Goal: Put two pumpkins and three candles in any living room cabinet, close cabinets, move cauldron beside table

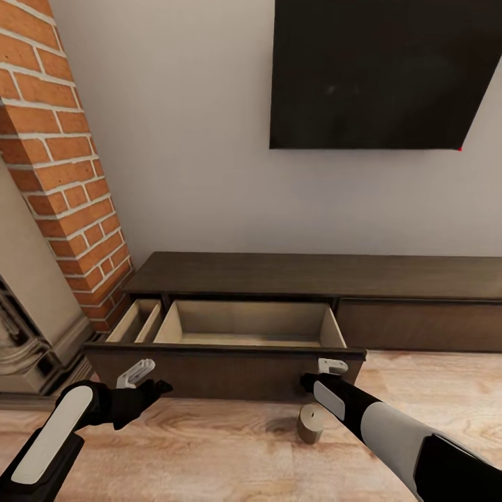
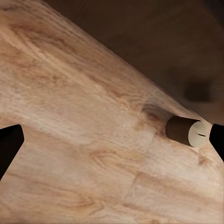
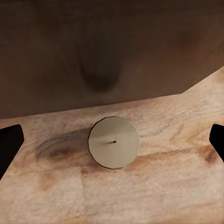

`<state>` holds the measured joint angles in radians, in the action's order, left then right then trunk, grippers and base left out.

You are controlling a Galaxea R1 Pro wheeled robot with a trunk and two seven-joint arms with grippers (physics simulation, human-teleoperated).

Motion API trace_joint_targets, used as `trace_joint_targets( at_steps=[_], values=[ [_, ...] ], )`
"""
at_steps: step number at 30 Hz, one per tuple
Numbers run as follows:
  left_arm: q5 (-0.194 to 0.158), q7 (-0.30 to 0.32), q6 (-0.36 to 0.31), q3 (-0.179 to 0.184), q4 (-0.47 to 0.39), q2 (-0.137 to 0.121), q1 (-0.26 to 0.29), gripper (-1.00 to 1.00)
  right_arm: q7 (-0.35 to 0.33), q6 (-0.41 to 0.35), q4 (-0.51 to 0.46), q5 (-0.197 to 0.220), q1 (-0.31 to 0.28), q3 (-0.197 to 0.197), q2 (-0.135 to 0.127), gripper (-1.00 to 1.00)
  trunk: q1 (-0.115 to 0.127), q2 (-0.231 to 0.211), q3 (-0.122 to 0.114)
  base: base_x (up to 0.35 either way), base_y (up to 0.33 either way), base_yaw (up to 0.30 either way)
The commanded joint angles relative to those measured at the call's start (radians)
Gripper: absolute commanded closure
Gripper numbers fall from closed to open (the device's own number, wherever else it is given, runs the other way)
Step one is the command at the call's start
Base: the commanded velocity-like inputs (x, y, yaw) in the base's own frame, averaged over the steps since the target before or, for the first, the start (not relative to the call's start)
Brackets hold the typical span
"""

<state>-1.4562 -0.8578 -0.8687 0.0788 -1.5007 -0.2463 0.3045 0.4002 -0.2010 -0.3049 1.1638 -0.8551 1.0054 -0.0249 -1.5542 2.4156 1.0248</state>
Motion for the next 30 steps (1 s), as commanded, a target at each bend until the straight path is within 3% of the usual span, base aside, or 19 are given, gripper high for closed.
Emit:
trace_joint_targets(
  at_steps=[1, 12, 20, 25, 30],
  values=[
    [-0.01, -0.01, -0.001, -0.001, -0.001, -0.001, 0.001, -1.0, 0.007, -0.005, -0.003, 0.004, -0.001, 0.007, -0.001, -1.0, -0.004, 0.008, 0.004, 0.0, 0.0, 0.0],
    [-0.009, -0.01, -0.009, -0.009, -0.001, -0.001, 0.001, -1.0, 0.006, 0.019, -0.002, 0.003, 0.0, 0.011, -0.001, -1.0, -0.046, 0.084, 0.039, 0.0, 0.0, 0.0],
    [-0.01, -0.01, -0.012, -0.01, -0.001, 0.0, 0.001, -1.0, 0.005, 0.019, -0.005, 0.001, 0.0, 0.014, -0.002, -1.0, -0.049, 0.086, 0.07, 0.0, 0.0, 0.0],
    [-0.01, -0.01, -0.038, -0.011, -0.001, 0.001, 0.001, -1.0, 0.012, 0.017, -0.004, 0.004, -0.001, 0.061, -0.003, -1.0, -0.052, 0.087, 0.089, 0.0, 0.0, 0.0],
    [-0.01, -0.01, -0.043, -0.012, -0.001, 0.001, 0.001, -1.0, 0.017, 0.019, -0.004, 0.006, -0.001, 0.071, -0.003, -1.0, -0.054, 0.089, 0.108, 0.0, 0.0, 0.0]
  ],
)
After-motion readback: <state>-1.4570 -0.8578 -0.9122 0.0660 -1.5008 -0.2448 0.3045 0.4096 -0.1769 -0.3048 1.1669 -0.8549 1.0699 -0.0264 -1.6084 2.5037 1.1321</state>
